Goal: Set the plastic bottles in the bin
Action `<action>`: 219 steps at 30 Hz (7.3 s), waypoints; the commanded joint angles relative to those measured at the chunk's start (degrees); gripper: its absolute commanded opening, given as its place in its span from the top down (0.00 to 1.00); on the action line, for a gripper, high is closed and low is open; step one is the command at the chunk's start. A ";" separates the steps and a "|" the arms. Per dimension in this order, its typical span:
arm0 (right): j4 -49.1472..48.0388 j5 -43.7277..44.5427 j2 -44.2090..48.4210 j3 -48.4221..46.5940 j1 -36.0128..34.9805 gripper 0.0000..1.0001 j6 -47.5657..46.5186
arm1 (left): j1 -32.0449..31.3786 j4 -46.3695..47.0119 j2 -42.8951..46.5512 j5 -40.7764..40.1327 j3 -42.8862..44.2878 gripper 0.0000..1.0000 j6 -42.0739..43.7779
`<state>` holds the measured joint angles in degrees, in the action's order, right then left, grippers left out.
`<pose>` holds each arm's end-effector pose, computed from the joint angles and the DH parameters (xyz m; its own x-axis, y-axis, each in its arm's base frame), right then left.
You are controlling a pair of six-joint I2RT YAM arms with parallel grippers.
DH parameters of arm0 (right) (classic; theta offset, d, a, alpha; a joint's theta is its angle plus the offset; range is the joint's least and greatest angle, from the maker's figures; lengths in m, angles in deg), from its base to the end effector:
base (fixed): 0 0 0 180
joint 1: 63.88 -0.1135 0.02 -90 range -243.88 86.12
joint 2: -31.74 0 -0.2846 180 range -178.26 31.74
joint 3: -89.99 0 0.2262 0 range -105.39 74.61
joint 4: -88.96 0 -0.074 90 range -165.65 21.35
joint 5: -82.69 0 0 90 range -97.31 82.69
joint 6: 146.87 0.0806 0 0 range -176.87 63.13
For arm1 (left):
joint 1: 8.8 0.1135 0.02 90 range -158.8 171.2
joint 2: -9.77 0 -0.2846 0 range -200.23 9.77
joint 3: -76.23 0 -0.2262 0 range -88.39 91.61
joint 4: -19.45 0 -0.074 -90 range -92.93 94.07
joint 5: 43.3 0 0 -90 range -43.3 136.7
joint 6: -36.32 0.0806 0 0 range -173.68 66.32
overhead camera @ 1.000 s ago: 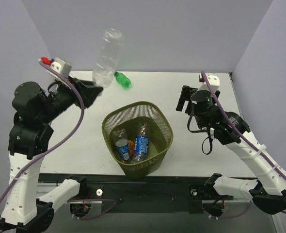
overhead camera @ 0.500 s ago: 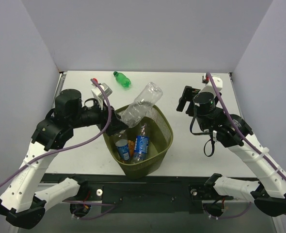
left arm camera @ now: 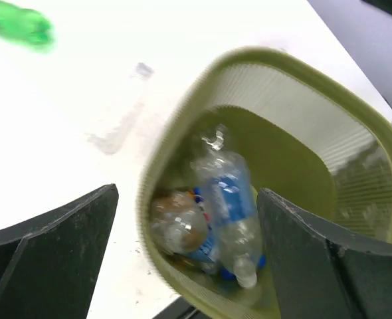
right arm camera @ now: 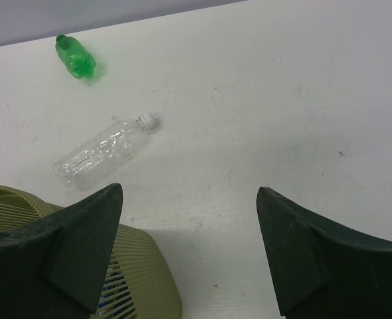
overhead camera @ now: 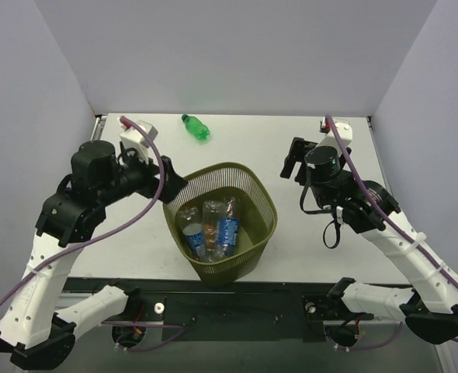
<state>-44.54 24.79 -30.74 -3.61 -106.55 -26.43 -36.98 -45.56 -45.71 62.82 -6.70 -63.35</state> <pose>0.1903 0.1172 0.4451 -0.2682 0.3365 -0.9027 -0.0714 0.9275 0.3670 0.1365 -0.0985 0.4380 -0.4593 0.0630 -0.8860 0.6098 0.7477 -0.2629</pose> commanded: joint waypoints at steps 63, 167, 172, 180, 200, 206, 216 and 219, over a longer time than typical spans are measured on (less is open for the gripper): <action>22.85 10.27 -20.49 -26.29 -8.39 0.24 2.70 | 20.54 31.78 -96.15 -8.91 53.41 0.43 -51.42; 20.48 -0.02 0.87 0.69 23.07 0.86 1.91 | 2.26 7.16 -0.84 -25.44 -9.61 0.03 -13.45; 20.21 -0.98 1.92 1.40 23.69 0.34 2.08 | 2.17 13.31 -11.91 -22.98 -11.38 0.03 -8.01; 23.81 1.12 5.34 -4.39 23.69 0.18 2.44 | 1.38 26.16 -32.03 -17.71 -7.79 0.03 5.70; 30.32 5.78 9.75 -12.40 23.78 0.17 1.38 | -1.08 9.55 -70.63 -13.92 22.11 0.20 20.04; 29.09 5.52 8.78 -12.75 23.78 0.17 0.94 | -1.52 6.92 -67.23 -15.59 23.60 0.58 19.95; 24.70 7.01 10.62 -12.13 23.78 0.18 1.82 | -2.13 2.67 -54.57 -6.39 50.75 0.88 5.47; 24.17 8.50 11.32 -12.66 23.78 0.18 0.95 | -3.01 11.53 -49.92 -0.31 51.30 0.98 1.24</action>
<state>-17.96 29.25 -20.62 -15.85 -83.03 -24.99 -38.53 -44.29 -107.37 52.39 40.21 -53.82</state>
